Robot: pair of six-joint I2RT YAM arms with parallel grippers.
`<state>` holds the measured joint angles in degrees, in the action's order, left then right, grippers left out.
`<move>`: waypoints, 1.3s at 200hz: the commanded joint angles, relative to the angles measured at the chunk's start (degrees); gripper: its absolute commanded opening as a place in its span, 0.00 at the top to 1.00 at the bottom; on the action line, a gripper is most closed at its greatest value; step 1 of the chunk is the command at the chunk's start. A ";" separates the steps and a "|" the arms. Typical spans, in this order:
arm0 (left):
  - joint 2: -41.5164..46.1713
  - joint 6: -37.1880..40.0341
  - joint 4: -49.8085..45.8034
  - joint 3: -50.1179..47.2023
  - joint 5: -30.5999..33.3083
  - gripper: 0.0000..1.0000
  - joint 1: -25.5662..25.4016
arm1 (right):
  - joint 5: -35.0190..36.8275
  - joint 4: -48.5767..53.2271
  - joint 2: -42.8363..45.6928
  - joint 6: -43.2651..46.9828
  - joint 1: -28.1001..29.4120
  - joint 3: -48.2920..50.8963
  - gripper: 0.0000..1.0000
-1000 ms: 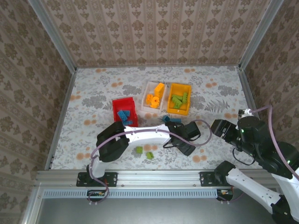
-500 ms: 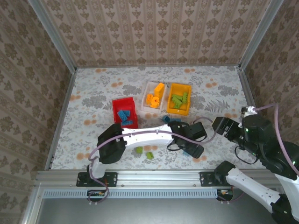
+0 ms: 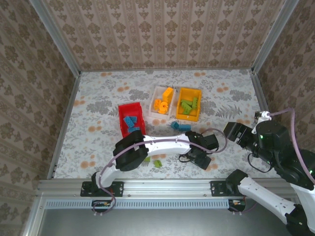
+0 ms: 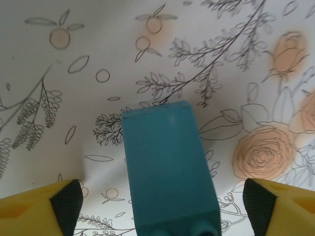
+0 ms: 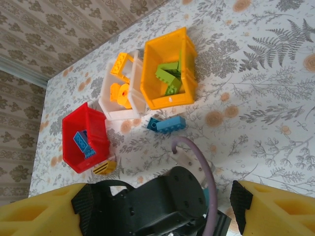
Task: Sort the legos into containers by color
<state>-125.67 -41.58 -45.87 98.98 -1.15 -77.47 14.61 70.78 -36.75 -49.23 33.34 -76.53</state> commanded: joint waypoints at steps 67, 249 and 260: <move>4.39 -0.46 -0.01 -2.31 5.33 0.65 1.36 | -2.58 -2.65 0.39 0.97 -0.30 3.47 0.24; 32.62 10.10 1.09 -23.10 3.45 0.66 53.79 | -15.27 -46.04 -24.86 9.34 18.65 14.36 0.26; 30.39 10.28 1.54 -21.78 2.66 0.66 54.17 | -14.97 -45.98 -24.73 9.03 18.66 14.93 0.26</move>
<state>-91.81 -34.17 -46.17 73.54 4.64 -24.64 -3.01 27.22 -61.43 -40.62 51.79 -62.37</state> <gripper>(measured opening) 0.339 0.739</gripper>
